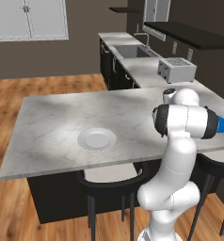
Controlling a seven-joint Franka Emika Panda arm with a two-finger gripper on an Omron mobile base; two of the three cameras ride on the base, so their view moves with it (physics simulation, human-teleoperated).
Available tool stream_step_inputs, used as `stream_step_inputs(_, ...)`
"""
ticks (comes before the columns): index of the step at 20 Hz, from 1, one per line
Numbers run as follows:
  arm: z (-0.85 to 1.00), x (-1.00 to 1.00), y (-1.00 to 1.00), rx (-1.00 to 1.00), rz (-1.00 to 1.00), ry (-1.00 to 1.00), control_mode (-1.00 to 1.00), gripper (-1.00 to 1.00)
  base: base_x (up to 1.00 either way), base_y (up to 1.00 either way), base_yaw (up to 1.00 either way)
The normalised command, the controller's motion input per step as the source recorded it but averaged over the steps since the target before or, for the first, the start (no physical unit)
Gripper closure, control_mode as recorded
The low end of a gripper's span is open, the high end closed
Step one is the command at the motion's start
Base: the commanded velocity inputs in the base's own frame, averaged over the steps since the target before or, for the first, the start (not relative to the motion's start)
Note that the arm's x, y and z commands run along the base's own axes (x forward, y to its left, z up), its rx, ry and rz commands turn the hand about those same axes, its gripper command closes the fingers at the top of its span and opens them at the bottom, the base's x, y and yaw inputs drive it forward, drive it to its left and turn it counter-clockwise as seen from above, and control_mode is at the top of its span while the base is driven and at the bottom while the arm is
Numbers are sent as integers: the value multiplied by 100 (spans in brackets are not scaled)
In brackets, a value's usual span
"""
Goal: Pick the chicken drumstick and mushroom from their plates and place them in the bowl. Then put the bowl in the fridge.
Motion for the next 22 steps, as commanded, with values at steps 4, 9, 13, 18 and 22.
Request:
stream_step_inputs(4,-10,0,-14,0,0,0,-100,-100,0,0,0)
stream_step_inputs(9,-4,2,-9,0,0,0,-100,-100,0,0,0)
stream_step_inputs(13,0,1,-5,0,-1,0,-100,100,0,0,0)
stream_step_inputs(18,2,-4,-6,0,-2,0,-100,100,0,0,0)
stream_step_inputs(22,21,-23,0,3,-6,-3,-100,100,0,0,0)
